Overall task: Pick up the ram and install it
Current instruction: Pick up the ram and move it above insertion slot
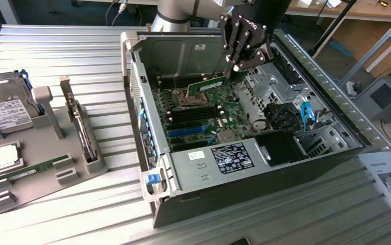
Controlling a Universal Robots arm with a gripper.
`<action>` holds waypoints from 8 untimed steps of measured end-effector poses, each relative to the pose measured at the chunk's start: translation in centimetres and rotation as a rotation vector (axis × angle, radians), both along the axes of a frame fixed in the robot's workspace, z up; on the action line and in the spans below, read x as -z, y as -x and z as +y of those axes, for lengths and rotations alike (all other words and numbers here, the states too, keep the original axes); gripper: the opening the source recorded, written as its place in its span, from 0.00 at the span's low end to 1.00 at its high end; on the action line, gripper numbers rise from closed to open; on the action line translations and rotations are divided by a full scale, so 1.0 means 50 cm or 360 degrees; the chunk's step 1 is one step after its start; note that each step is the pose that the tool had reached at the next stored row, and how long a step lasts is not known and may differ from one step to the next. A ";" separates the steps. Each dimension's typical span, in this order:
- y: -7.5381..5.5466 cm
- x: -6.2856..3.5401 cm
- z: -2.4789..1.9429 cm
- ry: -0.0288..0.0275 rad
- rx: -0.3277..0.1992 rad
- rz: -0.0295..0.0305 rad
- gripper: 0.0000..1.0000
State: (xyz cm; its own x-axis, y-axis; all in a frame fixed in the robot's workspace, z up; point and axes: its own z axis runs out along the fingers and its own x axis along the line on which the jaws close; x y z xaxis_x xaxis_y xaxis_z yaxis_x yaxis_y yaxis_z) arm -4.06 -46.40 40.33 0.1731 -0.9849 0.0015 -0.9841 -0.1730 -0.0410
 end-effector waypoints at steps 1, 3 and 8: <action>-0.001 0.000 0.0000 0.00001 0.0000 0.00004 0.12; -0.005 0.000 0.0000 0.00000 0.0000 0.00027 0.12; -0.007 0.001 0.0002 -0.00004 0.0023 0.00030 0.12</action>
